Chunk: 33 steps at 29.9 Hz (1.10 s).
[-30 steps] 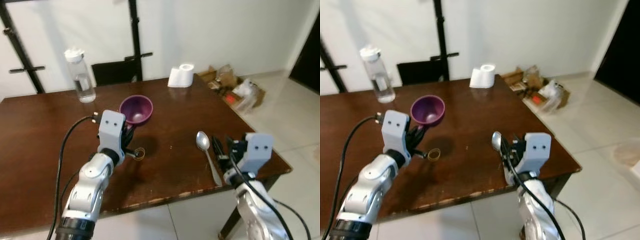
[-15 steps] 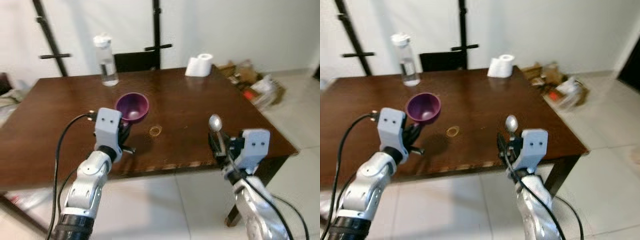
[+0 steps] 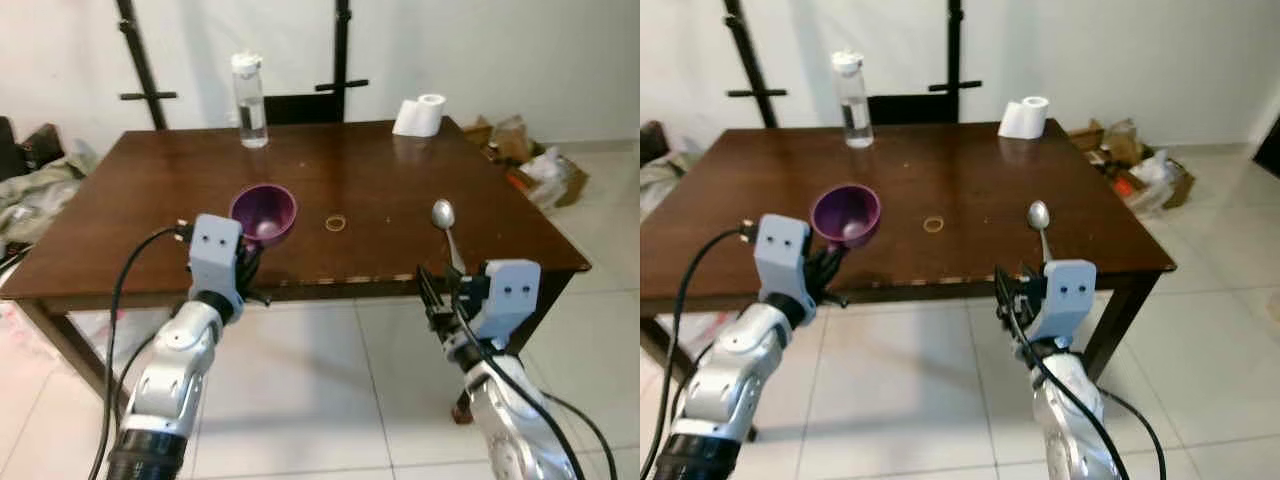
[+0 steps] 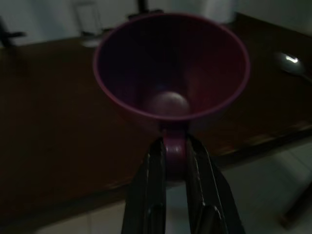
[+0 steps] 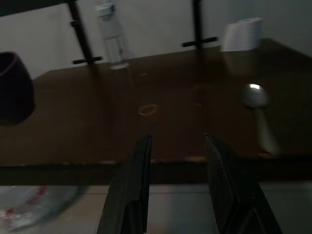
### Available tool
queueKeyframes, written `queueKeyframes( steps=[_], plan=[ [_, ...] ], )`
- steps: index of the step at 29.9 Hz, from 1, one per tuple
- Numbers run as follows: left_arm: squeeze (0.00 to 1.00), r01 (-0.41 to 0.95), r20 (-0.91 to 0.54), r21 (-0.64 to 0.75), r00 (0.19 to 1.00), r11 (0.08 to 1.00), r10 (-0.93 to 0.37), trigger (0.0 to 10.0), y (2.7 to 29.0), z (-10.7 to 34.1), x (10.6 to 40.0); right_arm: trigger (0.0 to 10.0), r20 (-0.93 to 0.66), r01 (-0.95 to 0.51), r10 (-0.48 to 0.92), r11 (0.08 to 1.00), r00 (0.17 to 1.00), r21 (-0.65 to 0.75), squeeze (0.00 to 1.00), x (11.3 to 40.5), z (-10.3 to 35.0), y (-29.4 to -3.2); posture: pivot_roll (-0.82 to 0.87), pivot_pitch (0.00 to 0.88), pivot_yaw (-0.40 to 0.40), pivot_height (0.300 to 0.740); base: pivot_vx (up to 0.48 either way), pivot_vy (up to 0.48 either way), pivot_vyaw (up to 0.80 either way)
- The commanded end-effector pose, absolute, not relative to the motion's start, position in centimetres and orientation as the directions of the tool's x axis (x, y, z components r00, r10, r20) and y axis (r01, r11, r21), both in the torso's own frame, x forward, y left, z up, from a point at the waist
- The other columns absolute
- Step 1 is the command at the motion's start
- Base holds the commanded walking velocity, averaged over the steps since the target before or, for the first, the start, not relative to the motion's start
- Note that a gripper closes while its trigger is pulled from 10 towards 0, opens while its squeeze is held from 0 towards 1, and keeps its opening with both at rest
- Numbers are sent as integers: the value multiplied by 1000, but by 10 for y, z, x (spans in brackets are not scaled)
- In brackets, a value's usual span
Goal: Setting the table
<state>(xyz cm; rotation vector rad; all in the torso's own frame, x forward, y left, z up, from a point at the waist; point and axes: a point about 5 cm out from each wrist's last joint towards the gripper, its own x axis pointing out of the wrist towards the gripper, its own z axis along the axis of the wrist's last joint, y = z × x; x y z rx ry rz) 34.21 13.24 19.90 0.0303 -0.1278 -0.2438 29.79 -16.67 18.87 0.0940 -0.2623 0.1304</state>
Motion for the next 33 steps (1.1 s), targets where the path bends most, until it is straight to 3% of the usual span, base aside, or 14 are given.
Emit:
queueKeyframes(
  steps=[1, 33],
  plan=[
    [0, 248, 120, 52, 960, 967, -253, 10000, 130, 199, 342, 10000, 253, -139, 114, 987, 961, 82, 0, 297, 185, -167, -76, 53, 110, 740, -322, 0, 0],
    [0, 254, 119, 53, 959, 966, -259, 10000, 131, 199, 342, 10000, 255, -150, 125, 985, 959, 82, 0, 297, 185, -165, -73, 51, 114, 740, -319, 0, 0]
  ],
)
